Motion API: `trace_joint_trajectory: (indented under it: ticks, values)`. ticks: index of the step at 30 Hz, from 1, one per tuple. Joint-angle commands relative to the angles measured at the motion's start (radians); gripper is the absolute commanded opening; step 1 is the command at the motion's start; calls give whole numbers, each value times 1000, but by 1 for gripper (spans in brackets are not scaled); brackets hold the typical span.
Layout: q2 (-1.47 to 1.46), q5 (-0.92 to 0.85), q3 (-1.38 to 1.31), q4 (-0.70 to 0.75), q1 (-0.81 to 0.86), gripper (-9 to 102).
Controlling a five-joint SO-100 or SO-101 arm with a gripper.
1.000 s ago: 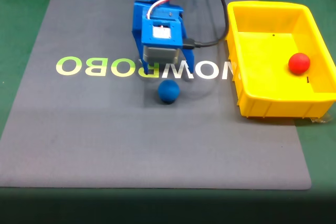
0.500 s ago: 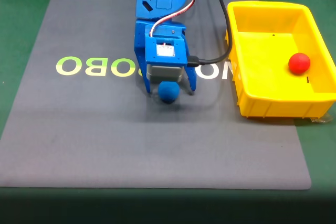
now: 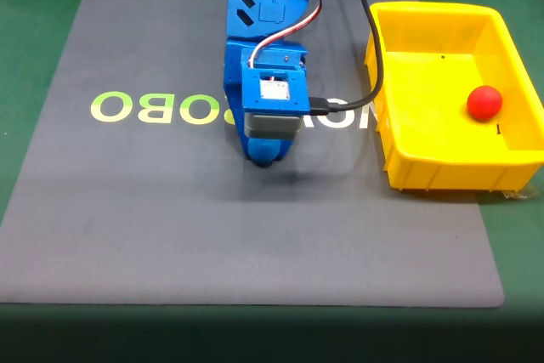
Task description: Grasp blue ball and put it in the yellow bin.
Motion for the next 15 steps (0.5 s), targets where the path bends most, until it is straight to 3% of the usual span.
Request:
trace_joint_trajectory:
  ticks: [1, 15]
  values:
    - [17, 14, -67, 9, -17, 0]
    - [282, 9, -58, 6, -66, 0]
